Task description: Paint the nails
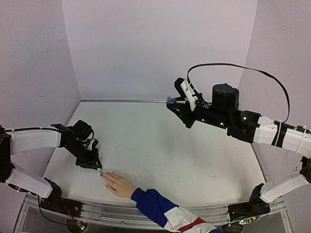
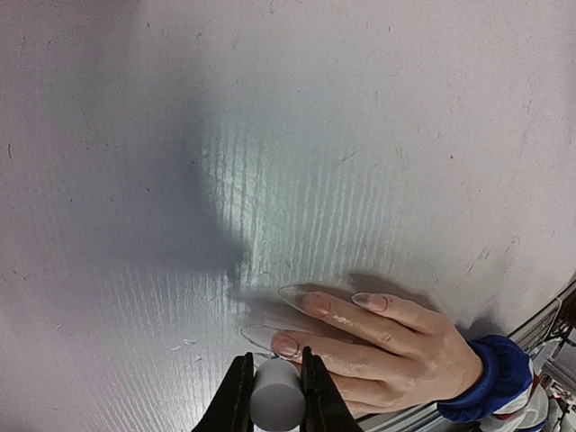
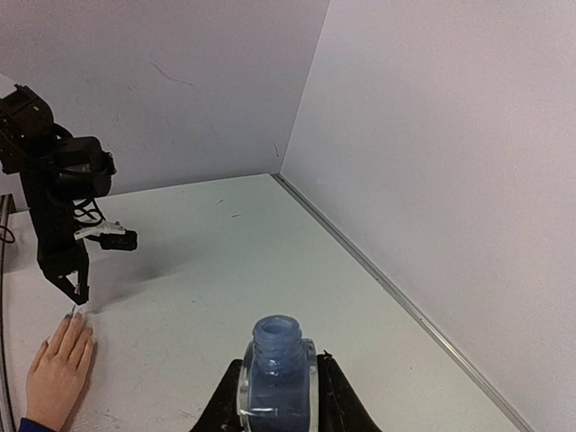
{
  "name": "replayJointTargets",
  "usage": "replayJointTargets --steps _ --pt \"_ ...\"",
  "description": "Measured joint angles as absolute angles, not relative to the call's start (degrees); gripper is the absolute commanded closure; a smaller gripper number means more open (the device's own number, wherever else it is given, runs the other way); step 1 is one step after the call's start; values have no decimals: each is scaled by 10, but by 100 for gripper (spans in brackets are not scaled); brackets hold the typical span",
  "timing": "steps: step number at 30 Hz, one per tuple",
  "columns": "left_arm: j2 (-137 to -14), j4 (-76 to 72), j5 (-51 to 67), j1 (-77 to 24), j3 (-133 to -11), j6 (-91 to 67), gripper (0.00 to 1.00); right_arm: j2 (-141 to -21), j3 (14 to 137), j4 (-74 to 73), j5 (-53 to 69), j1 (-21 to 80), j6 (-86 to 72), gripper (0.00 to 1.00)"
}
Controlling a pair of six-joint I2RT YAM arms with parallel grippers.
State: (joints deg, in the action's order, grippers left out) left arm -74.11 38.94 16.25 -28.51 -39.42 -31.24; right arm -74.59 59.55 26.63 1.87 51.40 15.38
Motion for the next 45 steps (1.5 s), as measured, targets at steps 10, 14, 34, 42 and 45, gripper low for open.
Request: replayJointTargets --steps 10,14,34,42,45 --pt "-744 389 148 -286 -394 -313 100 -746 595 266 18 514 154 100" --pt "-745 389 142 -286 -394 -313 100 -746 595 266 18 514 154 100" --pt "-689 402 121 -286 -394 -315 100 -746 595 266 19 514 154 100" --pt "-710 404 144 -286 -394 -314 100 -746 595 266 19 514 154 100" --pt "-717 402 151 -286 -394 -313 100 -746 595 266 19 514 154 100"
